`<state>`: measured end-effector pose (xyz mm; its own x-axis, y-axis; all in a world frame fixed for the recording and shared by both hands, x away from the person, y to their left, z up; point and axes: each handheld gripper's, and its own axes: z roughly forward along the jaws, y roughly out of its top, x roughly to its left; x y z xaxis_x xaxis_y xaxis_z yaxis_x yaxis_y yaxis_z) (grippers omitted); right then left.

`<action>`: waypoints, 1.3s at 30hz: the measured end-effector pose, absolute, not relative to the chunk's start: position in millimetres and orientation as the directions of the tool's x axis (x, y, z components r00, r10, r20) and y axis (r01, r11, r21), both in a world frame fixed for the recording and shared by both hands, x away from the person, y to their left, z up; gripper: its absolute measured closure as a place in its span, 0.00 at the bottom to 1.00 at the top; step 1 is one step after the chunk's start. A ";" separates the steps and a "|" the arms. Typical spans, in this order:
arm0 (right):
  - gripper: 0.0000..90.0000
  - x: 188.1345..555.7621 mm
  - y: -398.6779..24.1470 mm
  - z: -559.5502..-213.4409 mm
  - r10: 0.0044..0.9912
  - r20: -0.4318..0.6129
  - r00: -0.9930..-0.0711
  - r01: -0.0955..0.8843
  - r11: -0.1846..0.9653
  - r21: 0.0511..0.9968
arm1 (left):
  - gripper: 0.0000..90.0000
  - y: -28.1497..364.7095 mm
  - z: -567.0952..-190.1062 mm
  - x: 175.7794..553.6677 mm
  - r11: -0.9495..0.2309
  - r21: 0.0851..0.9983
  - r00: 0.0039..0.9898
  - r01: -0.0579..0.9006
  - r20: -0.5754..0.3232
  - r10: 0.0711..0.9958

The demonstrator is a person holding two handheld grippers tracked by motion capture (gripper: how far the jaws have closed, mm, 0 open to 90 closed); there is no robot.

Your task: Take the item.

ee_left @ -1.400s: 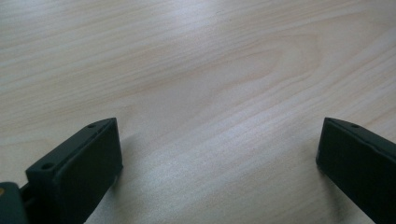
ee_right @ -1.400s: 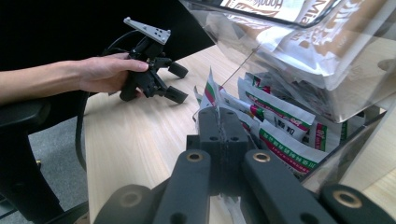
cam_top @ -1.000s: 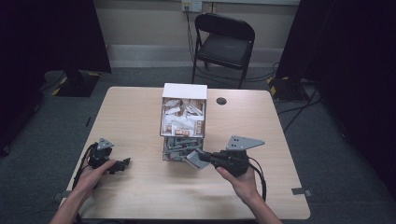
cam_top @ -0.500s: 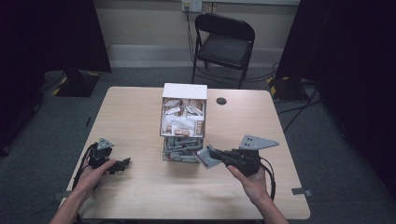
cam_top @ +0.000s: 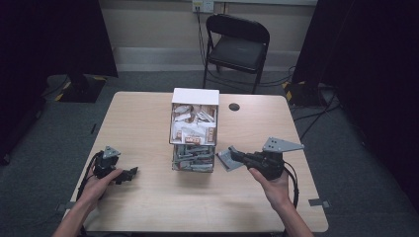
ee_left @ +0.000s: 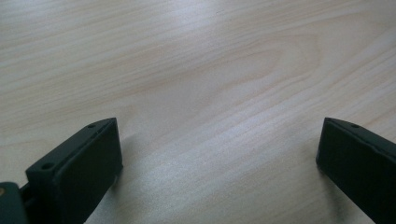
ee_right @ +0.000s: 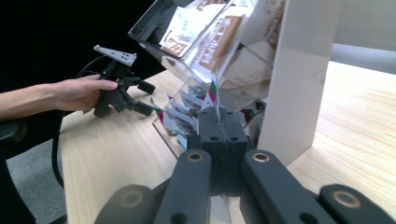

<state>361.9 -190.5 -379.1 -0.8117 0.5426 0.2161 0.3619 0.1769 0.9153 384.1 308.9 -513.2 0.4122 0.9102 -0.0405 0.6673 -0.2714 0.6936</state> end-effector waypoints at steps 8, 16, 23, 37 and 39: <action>1.00 373.0 -195.8 -375.4 0.567 0.216 -0.795 0.368 0.168 0.915 | 0.00 308.9 -513.3 384.1 -0.272 0.694 0.413 0.667 -0.040 0.910; 1.00 387.1 -203.7 -370.9 0.597 0.211 -0.774 0.368 0.151 0.918 | 0.00 308.8 -513.3 384.1 -0.271 0.694 0.412 0.667 -0.041 0.910; 1.00 402.3 -208.1 -369.7 0.624 0.192 -0.757 0.365 0.161 0.917 | 0.00 308.2 -513.1 384.6 -0.271 0.692 0.408 0.669 -0.038 0.912; 1.00 436.6 -206.7 -391.1 0.667 0.197 -0.718 0.418 0.188 0.889 | 0.00 308.2 -513.1 384.7 -0.271 0.692 0.409 0.669 -0.038 0.912; 1.00 445.1 -205.1 -395.1 0.675 0.201 -0.710 0.429 0.188 0.884 | 0.00 308.2 -513.1 384.6 -0.271 0.692 0.409 0.669 -0.038 0.912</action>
<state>445.1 -205.1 -395.1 -0.7097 0.6754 0.2007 0.4286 0.1878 0.8838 384.6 308.2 -513.1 0.4089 0.9118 -0.0384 0.6693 -0.2710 0.6918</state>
